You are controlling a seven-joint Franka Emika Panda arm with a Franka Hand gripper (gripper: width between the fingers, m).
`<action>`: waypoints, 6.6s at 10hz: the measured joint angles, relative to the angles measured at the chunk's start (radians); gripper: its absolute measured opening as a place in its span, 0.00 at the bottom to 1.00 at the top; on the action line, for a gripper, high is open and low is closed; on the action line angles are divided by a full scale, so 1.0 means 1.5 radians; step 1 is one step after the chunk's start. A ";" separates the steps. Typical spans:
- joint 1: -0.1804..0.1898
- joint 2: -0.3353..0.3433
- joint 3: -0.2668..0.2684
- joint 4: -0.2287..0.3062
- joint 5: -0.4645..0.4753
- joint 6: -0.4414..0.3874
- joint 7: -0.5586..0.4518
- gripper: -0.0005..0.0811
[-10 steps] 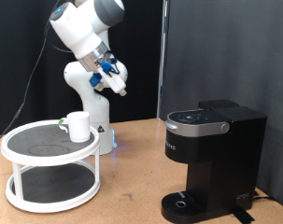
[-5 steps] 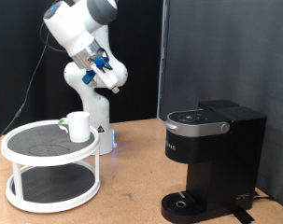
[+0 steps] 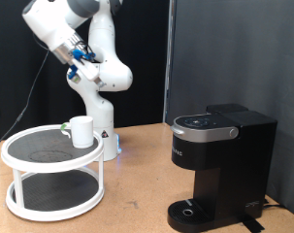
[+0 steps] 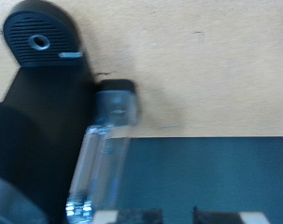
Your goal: Make a cup of coffee with the keurig machine
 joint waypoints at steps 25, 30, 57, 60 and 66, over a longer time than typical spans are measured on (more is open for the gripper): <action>-0.020 0.163 -0.126 -0.038 -0.091 0.234 -0.142 0.76; -0.017 0.164 -0.121 -0.080 -0.090 0.274 -0.159 0.91; 0.024 0.100 0.006 -0.108 0.118 0.353 0.045 0.02; 0.061 0.122 0.070 -0.106 0.136 0.405 0.103 0.02; 0.083 0.154 0.103 -0.094 0.149 0.426 0.137 0.02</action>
